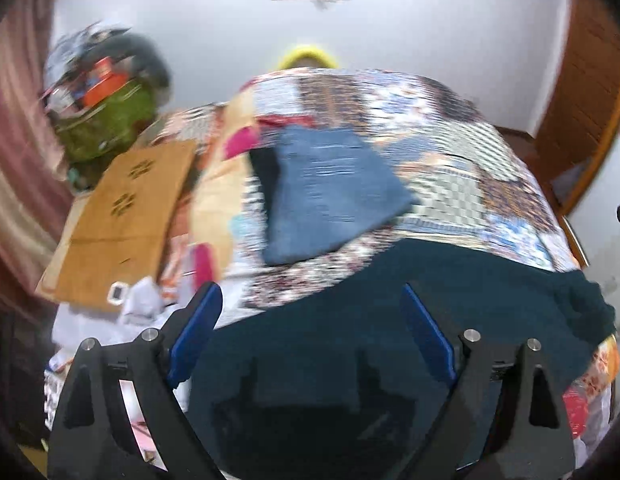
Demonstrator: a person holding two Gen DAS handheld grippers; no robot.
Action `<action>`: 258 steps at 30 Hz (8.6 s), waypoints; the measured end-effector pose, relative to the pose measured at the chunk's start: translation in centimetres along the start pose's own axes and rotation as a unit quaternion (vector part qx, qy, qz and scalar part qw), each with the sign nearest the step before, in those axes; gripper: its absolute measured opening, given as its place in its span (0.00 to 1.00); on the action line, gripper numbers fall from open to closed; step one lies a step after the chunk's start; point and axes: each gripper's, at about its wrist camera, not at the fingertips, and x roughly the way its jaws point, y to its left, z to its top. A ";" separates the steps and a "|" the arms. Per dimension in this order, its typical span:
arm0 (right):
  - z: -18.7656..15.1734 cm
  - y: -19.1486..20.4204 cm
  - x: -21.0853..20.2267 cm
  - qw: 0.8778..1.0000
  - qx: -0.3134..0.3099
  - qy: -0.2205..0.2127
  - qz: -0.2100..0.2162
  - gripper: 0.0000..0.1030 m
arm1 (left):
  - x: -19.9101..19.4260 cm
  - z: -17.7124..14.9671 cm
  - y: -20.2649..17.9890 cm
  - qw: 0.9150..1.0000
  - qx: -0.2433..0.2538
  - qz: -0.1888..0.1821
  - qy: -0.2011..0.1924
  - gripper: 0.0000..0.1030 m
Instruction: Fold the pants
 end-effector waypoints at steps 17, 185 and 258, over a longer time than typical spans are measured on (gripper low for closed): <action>2.7 14.7 19.0 0.975 -0.124 0.159 0.093 0.43 | 15.3 -7.8 13.3 0.979 -0.107 -0.013 0.175 0.85; -17.3 -11.3 -2.3 0.951 0.276 0.062 -0.125 0.73 | 7.4 -4.1 -9.5 0.991 0.071 -0.066 0.096 0.92; -6.1 11.2 12.0 0.984 -0.019 0.133 0.119 0.33 | 4.8 -4.0 -6.0 0.995 -0.008 -0.080 0.065 0.92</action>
